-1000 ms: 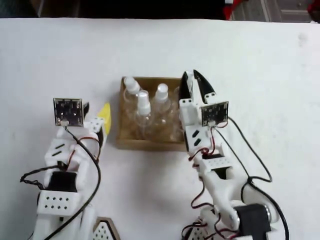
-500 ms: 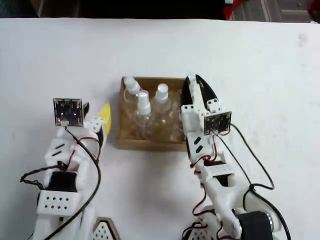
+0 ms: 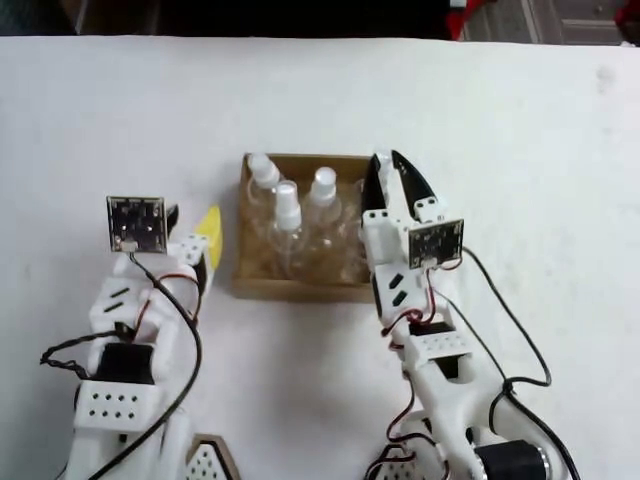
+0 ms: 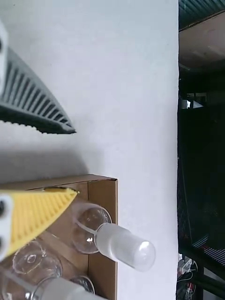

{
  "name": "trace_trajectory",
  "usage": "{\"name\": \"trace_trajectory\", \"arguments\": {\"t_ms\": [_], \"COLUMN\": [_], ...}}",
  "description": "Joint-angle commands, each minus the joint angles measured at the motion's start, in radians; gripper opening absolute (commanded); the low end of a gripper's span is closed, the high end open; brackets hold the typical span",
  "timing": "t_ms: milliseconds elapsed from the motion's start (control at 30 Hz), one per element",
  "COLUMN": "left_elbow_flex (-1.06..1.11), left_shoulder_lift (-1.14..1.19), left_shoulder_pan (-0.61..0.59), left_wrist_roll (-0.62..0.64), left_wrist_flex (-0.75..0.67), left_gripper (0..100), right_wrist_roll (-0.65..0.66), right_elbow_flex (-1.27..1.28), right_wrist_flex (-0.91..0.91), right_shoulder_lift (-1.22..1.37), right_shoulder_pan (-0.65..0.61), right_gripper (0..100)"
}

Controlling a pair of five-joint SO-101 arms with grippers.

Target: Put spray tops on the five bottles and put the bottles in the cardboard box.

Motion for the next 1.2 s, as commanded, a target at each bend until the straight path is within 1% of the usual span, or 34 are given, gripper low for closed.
{"name": "trace_trajectory", "arguments": {"t_ms": [0, 333, 367, 500, 633, 800, 1167], "left_elbow_flex": [-0.009, -0.011, -0.011, -0.011, -0.011, -0.011, -0.011], "left_shoulder_lift": [-0.021, -0.021, -0.021, -0.021, -0.021, -0.021, -0.021], "left_shoulder_pan": [0.002, 0.002, 0.002, 0.002, 0.002, 0.002, 0.002], "left_wrist_roll": [-0.014, -0.014, -0.014, -0.014, -0.014, -0.014, -0.014], "left_wrist_flex": [-0.026, -0.026, -0.026, -0.026, -0.026, -0.026, -0.026], "left_gripper": [18, 18, 18, 18, 18, 18, 18], "right_wrist_roll": [-0.006, -0.006, -0.006, 0.002, 0.002, -0.002, 0.003], "right_elbow_flex": [0.000, 0.011, 0.023, 0.080, 0.069, 0.066, 0.068], "right_wrist_flex": [-0.031, -0.035, -0.054, -0.226, -0.173, -0.200, -0.193], "right_shoulder_lift": [-0.013, -0.016, -0.018, -0.019, 0.001, 0.010, 0.013], "right_shoulder_pan": [-0.002, 0.001, -0.001, -0.004, -0.004, -0.004, -0.004], "right_gripper": [1.5, 1.5, 1.5, 1.5, 1.5, 1.5, 1.5]}}
